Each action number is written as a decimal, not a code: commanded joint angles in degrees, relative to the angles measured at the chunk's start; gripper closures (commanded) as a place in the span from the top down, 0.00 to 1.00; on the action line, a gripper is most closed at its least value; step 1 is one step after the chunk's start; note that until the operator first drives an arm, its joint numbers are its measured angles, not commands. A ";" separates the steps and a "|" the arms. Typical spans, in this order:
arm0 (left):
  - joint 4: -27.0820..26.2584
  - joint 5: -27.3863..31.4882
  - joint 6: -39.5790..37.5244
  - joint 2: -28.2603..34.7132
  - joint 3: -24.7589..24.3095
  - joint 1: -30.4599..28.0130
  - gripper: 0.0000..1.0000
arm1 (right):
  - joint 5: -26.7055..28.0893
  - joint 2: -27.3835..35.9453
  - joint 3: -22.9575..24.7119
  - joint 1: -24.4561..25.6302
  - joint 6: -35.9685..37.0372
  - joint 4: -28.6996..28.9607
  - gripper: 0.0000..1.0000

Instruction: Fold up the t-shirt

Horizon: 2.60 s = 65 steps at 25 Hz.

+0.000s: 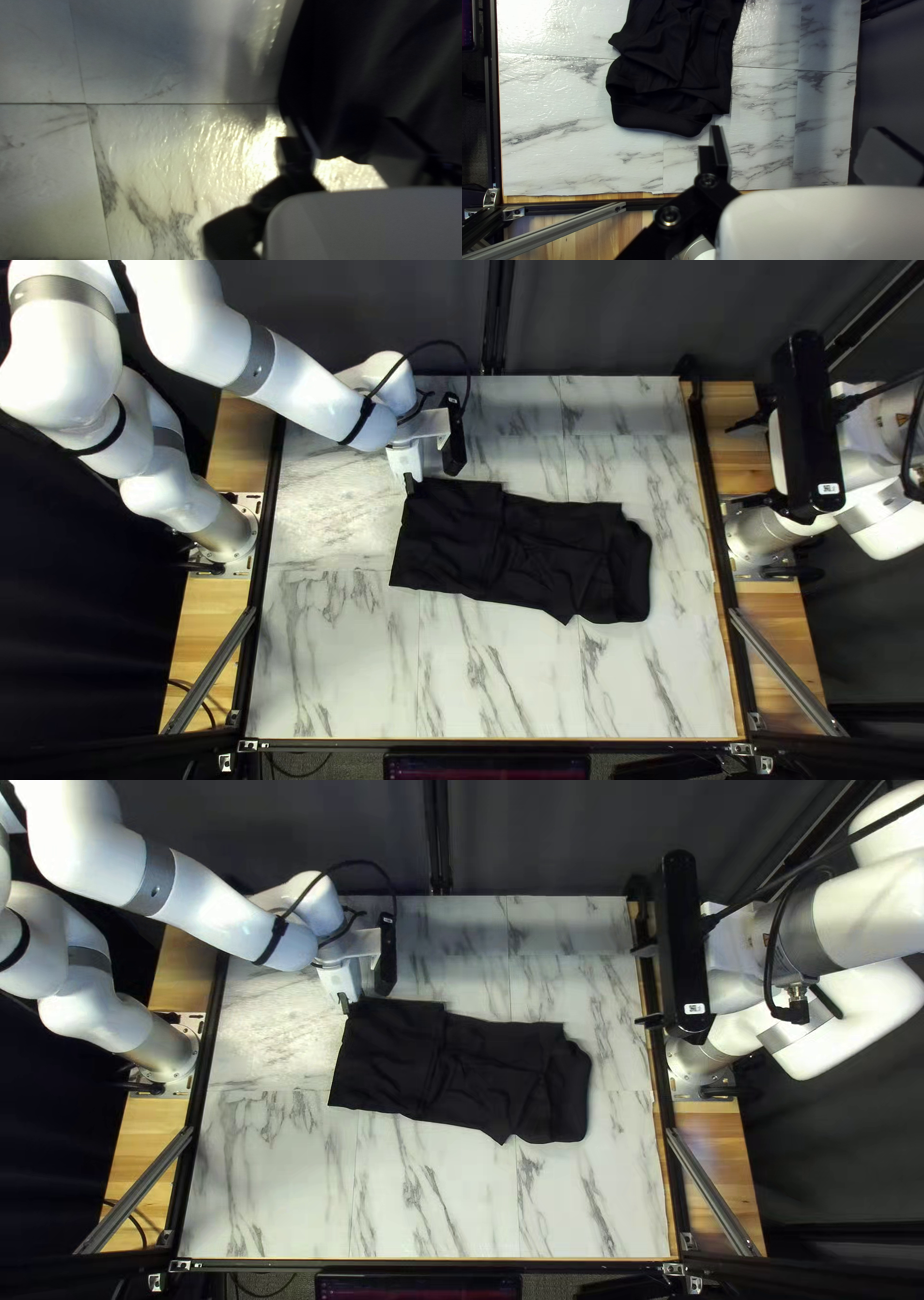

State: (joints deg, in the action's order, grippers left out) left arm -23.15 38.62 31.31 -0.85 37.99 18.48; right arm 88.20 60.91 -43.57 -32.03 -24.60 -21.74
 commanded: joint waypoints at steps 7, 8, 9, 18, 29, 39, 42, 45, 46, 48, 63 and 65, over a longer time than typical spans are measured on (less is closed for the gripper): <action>2.83 2.71 -4.22 -0.19 4.48 -3.85 0.09 | 0.00 0.00 0.00 0.00 0.00 0.00 1.00; 3.11 3.10 -4.58 -0.58 5.39 -4.19 0.12 | 0.00 0.00 0.00 0.00 0.00 0.00 1.00; 3.34 3.42 -4.86 -0.91 6.16 -4.48 0.17 | 0.00 0.00 0.00 0.00 0.00 0.00 1.00; 2.98 5.62 -4.22 -4.24 13.63 -6.83 0.24 | 0.00 0.00 0.00 0.00 0.00 0.00 1.00; 0.99 9.62 -1.61 -10.08 25.51 -9.11 0.24 | 0.00 0.00 0.00 0.00 0.00 0.00 1.00; -1.83 11.88 1.51 -15.92 34.86 -9.78 0.24 | 0.00 0.00 0.00 0.00 0.00 0.00 1.00; -2.50 12.60 2.35 -17.92 37.92 -9.96 0.24 | 0.00 0.00 0.00 0.00 0.00 0.00 1.00; -3.35 12.91 3.22 -19.34 40.03 -10.10 0.24 | 0.00 0.00 0.00 0.00 0.00 0.00 1.00; -3.56 12.98 3.33 -19.88 40.79 -10.20 0.23 | 0.00 0.00 0.00 0.00 0.00 0.00 1.00; -4.15 13.23 3.33 -21.47 43.27 -10.69 0.22 | 0.00 0.00 0.00 0.00 0.00 0.00 1.00; -12.56 10.28 10.09 -30.59 52.37 -10.71 0.21 | 0.00 0.00 0.00 0.00 0.00 0.00 1.00; -15.67 8.56 13.42 -30.58 51.52 -10.75 0.19 | 0.00 0.00 0.00 0.00 0.00 0.00 1.00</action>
State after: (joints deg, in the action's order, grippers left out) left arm -35.37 49.21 41.20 -31.14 90.13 7.79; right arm 88.20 60.91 -43.57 -32.03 -24.60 -21.74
